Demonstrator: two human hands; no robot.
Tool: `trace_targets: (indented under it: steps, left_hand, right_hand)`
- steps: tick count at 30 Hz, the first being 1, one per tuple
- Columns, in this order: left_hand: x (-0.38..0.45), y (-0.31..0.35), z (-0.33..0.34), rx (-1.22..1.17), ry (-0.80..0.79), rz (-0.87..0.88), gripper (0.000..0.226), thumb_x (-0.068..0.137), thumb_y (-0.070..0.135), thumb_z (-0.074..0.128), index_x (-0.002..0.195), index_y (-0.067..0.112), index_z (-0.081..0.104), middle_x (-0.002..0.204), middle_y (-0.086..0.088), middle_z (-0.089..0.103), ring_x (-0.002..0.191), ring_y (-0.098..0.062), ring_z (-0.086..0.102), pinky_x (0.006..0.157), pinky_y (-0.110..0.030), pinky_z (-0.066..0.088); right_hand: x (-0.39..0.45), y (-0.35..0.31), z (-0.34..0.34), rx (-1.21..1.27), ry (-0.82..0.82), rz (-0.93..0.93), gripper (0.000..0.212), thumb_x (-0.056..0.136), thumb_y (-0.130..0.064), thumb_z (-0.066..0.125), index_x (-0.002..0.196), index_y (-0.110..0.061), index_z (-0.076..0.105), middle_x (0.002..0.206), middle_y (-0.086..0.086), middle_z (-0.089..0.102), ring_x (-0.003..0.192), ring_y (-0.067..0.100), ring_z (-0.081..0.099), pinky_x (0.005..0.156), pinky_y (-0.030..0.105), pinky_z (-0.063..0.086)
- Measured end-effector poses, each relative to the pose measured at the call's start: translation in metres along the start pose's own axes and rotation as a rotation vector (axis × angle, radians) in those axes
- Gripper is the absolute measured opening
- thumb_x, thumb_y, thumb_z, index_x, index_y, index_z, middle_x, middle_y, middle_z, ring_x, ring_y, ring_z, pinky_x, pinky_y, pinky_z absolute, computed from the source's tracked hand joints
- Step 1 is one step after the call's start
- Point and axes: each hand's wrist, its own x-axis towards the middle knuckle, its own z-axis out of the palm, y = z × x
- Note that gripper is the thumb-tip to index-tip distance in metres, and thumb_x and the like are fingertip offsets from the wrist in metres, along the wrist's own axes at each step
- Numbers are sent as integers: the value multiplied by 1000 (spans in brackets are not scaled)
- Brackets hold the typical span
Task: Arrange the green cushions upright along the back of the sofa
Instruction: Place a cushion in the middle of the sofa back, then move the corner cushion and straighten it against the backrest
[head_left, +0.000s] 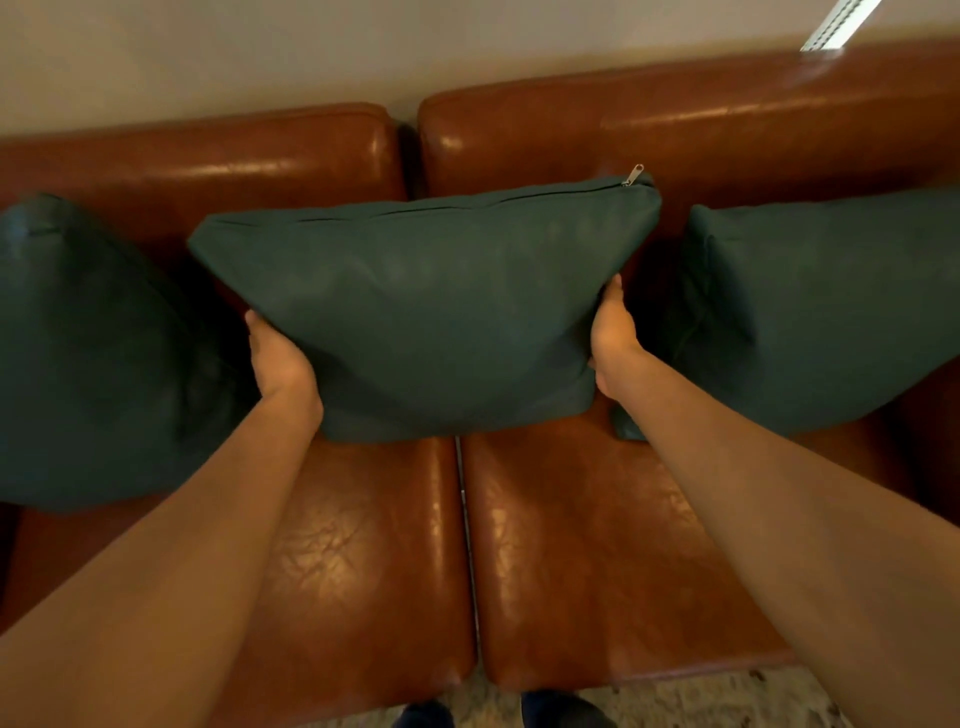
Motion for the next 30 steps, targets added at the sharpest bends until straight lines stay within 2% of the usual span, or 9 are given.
trace_targets:
  steps: [3,8,10,12,13,15,17,24,30]
  left_hand:
    - [-6,-21,-8,37,4,-26,79,80,72,34,145,28,44,149,1,50,133,-24,49,113,-44,38]
    - [-94,-12,-5,227,-110,-59,45,100,37,42,135,11,51,141,-15,55,130,-33,52,109,-43,40]
    - [-131,-5,-7,310,-230,-81,26,100,34,45,115,18,58,113,-4,62,106,-22,60,87,-32,45]
    - [-166,6,-7,385,-313,-86,16,99,35,48,104,23,56,90,3,55,80,-12,53,68,-28,38]
    - [-183,9,-7,431,-362,-72,22,99,36,48,111,20,56,95,2,56,84,-13,54,72,-29,40]
    - [-213,14,-4,517,-452,11,43,98,39,48,134,16,51,126,-2,58,116,-18,55,96,-33,41]
    - [-243,17,1,579,-524,76,45,98,39,47,137,16,50,139,-2,53,130,-19,49,104,-34,36]
    - [-306,-7,16,611,-700,83,38,100,44,41,130,22,53,136,0,55,127,-18,50,96,-31,35]
    - [-338,-23,48,627,-705,91,45,100,45,39,135,20,50,135,-1,55,125,-19,51,97,-32,37]
  right_hand:
    - [-18,4,-8,-38,-17,11,64,97,-59,23,151,-24,30,154,1,39,139,26,39,115,47,31]
    - [-66,3,-29,-132,-107,-30,50,102,-42,36,144,-16,39,146,6,46,134,27,44,110,40,36]
    - [-89,5,-42,-193,-142,-72,50,101,-38,40,145,-14,38,142,4,48,135,25,44,111,37,35]
    - [-109,2,-58,-245,-139,-103,54,101,-38,40,149,-15,32,151,5,41,138,25,40,114,38,33]
    - [-121,0,-67,-259,-126,-109,54,101,-38,40,150,-15,31,154,5,38,139,26,38,113,37,33]
    - [-142,-2,-83,-277,-109,-133,54,101,-39,40,149,-16,32,154,5,38,139,26,38,110,35,33]
    - [-162,0,-99,-249,-114,-123,53,101,-41,40,148,-17,34,151,5,41,136,25,41,109,36,35]
    - [-194,25,-160,-151,-1,-58,44,99,-43,40,135,-17,46,138,6,51,127,23,48,108,42,38]
    - [-189,22,-213,-101,50,-47,44,100,-42,40,134,-15,47,135,8,53,126,24,49,107,41,38]
